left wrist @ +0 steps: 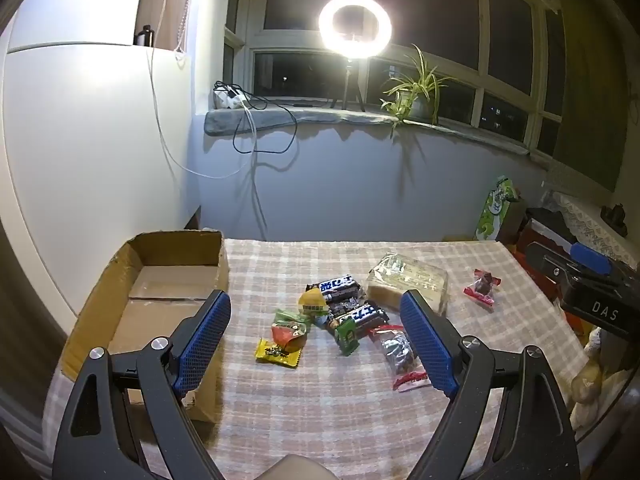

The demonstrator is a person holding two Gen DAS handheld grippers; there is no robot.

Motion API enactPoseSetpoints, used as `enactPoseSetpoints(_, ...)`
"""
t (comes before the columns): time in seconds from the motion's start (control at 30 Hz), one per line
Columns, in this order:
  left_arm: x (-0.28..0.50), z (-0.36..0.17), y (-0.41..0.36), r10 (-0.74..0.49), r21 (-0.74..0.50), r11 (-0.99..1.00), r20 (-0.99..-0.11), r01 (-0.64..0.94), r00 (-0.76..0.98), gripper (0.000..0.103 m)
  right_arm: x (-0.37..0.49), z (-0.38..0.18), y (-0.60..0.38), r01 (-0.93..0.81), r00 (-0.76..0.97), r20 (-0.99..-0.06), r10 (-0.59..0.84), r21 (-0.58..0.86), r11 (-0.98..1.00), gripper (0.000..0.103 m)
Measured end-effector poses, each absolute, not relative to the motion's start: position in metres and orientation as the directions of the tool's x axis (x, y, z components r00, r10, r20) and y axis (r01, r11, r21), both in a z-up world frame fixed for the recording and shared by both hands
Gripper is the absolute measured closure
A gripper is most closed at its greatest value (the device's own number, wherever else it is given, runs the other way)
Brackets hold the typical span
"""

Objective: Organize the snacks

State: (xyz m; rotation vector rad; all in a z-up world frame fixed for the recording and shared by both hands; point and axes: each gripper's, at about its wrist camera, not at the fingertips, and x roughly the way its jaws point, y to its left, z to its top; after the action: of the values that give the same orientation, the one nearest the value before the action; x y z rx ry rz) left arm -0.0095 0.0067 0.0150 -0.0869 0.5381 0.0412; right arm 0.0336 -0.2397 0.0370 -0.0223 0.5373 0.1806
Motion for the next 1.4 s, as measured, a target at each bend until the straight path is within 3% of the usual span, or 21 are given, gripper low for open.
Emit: enactPoseSetpoints(1.4,-0.006,0.008,0.006,0.008,-0.078,0.995,-0.525,-0.057,0.851,0.016,0.035,0.023,-0.242,-0.178,0.83,-0.531,0.171,0.037,0.983,0.0)
